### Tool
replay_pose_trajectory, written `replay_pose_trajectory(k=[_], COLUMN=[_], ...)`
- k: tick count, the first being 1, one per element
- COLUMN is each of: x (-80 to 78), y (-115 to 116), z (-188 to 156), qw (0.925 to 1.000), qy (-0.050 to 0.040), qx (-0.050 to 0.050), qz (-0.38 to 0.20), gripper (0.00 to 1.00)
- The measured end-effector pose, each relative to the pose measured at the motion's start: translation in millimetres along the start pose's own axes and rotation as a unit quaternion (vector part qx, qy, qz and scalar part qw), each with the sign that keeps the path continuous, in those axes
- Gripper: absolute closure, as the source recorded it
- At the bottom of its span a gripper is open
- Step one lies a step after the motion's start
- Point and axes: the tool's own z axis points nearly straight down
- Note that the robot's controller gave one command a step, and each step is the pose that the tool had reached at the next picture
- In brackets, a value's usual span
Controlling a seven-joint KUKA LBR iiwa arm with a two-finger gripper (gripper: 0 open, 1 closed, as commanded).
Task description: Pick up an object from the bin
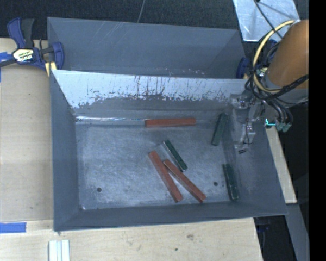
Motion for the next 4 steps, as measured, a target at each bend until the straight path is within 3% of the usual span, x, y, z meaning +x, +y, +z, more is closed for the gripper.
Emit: replay_pose_trajectory(k=[1,2,3,4], x=[-1.8,4.3,15.3,16.7], y=[0.5,85.3,102.4,131.8], z=[-4.9,67.3,108.0,111.2], qw=[1.0,0.9972,0.9689,0.9865], qy=[-0.0042,-0.0042,-0.004,-0.0021], qx=[0.001,0.0,0.001,0.0], qz=[-0.001,-0.074,-0.247,-0.164], gripper=[0.0,0.0,0.0,0.0])
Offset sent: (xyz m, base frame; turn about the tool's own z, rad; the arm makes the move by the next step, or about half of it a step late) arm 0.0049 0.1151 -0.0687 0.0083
